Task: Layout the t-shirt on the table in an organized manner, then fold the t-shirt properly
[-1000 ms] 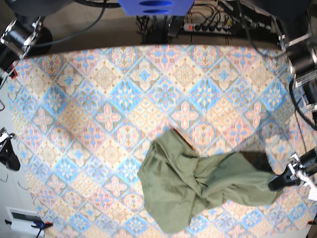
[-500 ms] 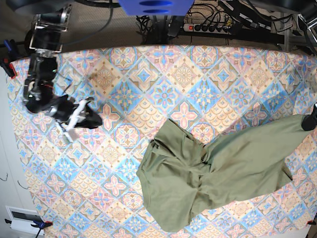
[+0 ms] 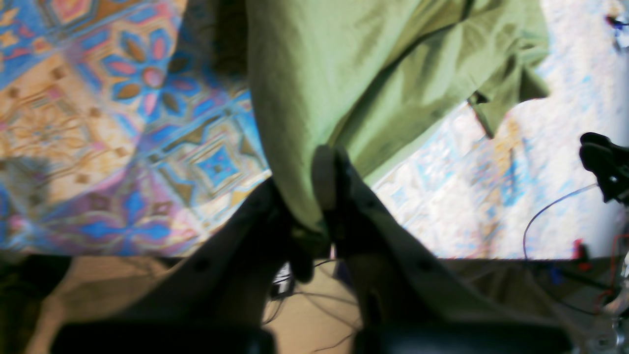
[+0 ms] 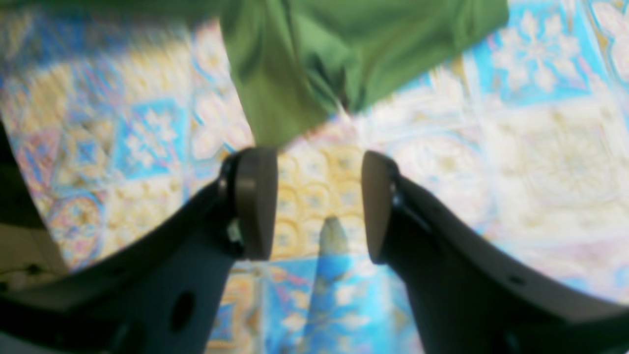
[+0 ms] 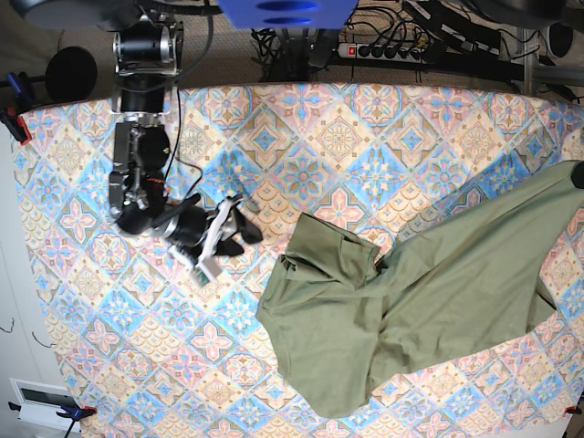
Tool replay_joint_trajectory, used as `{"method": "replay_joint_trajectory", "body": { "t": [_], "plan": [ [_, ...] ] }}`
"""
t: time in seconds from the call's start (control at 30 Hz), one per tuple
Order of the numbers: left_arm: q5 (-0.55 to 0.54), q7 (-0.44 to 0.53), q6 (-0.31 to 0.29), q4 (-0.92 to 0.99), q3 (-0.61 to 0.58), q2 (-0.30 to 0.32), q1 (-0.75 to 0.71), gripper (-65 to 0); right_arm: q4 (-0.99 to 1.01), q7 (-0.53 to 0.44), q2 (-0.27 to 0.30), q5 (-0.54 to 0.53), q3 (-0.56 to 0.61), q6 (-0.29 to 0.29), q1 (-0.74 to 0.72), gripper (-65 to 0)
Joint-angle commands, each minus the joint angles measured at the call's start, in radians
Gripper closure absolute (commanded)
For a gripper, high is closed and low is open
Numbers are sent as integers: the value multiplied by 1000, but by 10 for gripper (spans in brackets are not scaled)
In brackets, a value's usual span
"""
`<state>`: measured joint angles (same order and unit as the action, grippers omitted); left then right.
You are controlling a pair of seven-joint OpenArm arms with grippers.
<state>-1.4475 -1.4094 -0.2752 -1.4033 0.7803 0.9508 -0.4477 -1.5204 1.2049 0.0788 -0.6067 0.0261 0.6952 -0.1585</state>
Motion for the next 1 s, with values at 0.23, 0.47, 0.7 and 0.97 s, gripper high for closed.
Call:
{"method": "replay_joint_trajectory", "body": {
  "t": [0.23,0.47,0.7,0.97],
  "plan": [
    [176,13,-2,-98,14,66,-10,0,171,-78,-103,-11,4,3,-13,-302],
    [196,13,-2,-215,8,32,-12,0,254,-145,-106,-11,4,3,-79,-378],
    [193,13,-3,-215,-34,29,-6,0,358,-214,-106,-9,50,3,-115,-374],
    [193,13,-3,-215,-34,4,-3,0,479,-363,-107,-9,173,3,-129,-373]
  ]
}}
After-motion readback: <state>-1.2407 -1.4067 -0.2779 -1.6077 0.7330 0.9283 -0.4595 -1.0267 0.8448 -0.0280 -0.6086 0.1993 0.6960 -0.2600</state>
